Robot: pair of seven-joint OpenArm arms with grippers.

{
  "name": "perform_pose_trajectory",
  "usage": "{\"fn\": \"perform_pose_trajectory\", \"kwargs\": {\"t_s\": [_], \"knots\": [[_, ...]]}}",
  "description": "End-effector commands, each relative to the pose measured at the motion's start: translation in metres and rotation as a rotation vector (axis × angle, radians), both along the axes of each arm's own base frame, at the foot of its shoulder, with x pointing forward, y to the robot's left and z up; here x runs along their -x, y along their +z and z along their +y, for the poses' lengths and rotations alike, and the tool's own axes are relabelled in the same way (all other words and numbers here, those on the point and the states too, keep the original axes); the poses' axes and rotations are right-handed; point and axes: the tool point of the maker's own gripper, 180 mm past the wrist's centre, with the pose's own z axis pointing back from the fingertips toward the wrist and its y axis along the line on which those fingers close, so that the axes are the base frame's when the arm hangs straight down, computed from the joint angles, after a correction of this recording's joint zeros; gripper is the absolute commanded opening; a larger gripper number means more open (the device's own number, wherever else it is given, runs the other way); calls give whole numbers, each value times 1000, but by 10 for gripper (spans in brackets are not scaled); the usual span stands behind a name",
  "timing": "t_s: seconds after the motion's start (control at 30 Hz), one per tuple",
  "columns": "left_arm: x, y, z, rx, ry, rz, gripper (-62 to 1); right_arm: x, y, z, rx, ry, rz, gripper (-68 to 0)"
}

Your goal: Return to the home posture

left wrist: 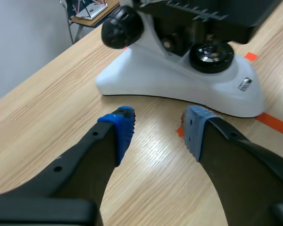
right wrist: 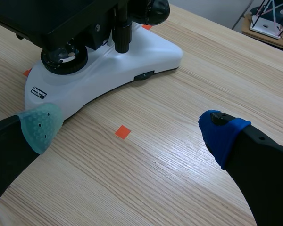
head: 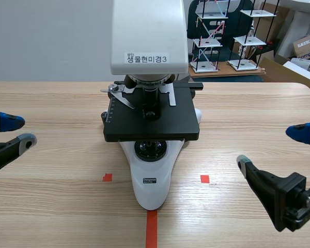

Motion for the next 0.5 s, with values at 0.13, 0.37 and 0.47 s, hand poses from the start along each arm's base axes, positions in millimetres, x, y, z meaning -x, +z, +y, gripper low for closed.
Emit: {"fn": "perform_pose_trajectory", "kwargs": {"t_s": [0.13, 0.37, 0.47], "knots": [[23, 28, -18, 60, -6, -47, -336, -3, 7, 0, -7, 4, -27, -33], [44, 38, -42, 25, -15, -60, -215, -3, 7, 0, -7, 4, -27, -33], [48, 40, -50, 29, -15, -40, -113, -3, 7, 0, -7, 4, -27, -33]]}}
